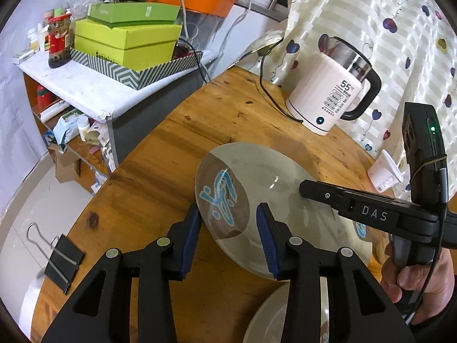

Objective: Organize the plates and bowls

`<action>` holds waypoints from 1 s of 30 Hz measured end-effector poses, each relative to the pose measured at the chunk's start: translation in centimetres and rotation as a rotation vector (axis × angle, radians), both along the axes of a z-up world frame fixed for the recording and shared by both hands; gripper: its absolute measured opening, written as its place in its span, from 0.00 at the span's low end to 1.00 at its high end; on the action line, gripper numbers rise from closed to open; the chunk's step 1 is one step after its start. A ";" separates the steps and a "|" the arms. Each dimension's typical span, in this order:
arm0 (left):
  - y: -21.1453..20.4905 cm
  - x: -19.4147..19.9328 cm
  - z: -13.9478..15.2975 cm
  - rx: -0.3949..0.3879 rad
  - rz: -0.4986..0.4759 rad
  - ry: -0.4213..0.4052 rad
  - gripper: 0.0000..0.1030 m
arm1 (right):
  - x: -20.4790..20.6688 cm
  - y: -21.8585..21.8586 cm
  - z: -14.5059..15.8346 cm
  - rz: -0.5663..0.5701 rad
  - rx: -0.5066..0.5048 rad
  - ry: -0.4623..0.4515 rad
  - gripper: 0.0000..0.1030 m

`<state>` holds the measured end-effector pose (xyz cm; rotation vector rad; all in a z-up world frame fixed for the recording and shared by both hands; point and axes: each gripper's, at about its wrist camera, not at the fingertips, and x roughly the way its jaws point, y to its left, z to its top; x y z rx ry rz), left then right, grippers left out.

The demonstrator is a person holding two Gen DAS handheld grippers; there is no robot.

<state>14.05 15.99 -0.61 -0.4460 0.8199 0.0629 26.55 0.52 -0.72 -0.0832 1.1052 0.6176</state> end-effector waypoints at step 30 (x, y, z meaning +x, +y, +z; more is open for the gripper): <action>-6.9 -9.7 -0.1 0.101 -0.162 0.002 0.40 | -14.0 -8.0 0.1 -0.114 -0.004 -0.058 0.24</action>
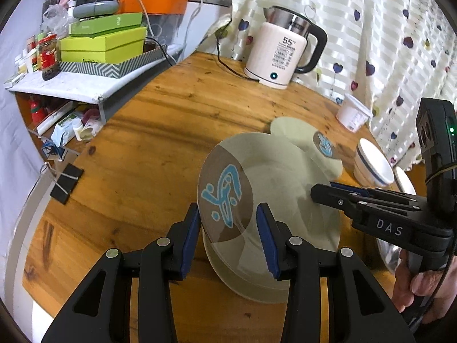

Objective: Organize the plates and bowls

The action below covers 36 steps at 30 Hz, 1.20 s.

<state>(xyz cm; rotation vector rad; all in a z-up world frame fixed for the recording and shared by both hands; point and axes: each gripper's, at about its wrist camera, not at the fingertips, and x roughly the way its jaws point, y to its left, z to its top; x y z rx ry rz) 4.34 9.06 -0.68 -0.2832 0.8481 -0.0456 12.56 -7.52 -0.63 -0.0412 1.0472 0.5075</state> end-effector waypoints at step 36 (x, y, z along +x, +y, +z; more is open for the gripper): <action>-1.4 -0.1 -1.7 0.044 -0.024 0.073 0.40 | -1.1 -0.6 -2.1 -0.008 -0.026 0.027 0.26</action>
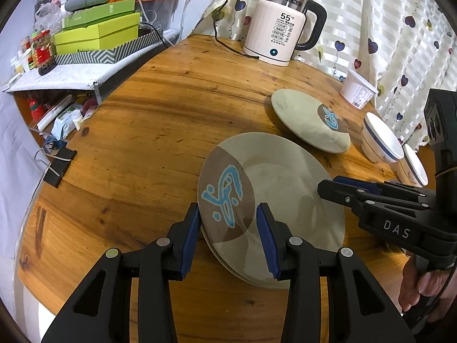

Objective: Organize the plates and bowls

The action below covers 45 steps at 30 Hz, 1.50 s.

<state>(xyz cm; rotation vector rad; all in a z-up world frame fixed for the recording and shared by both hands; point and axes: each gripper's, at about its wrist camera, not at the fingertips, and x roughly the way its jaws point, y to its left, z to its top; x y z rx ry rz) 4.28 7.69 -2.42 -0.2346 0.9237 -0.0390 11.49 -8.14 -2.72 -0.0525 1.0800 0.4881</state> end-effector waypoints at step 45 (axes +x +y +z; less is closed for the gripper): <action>-0.9 0.2 3.5 -0.026 -0.045 -0.090 0.40 | -2.9 -5.7 4.5 -0.083 0.147 -0.063 0.50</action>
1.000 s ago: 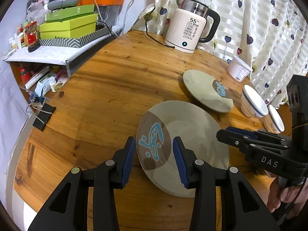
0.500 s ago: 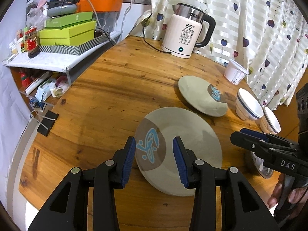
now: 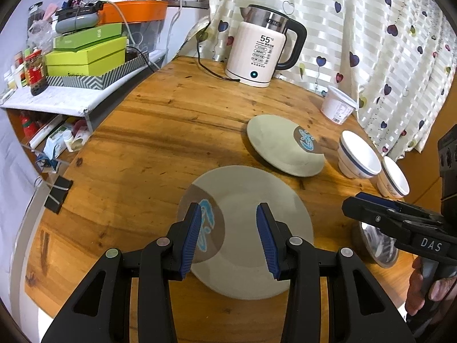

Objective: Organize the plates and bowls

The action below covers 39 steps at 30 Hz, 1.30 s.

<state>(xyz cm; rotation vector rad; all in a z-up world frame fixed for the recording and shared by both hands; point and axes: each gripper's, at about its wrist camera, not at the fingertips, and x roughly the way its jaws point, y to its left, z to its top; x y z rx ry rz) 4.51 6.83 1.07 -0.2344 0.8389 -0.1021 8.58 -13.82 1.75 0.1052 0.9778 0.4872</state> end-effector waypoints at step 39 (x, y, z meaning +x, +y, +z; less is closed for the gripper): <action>-2.2 10.5 0.6 -0.044 -0.130 0.059 0.46 | 6.6 -2.7 -1.5 -0.205 0.032 0.102 0.50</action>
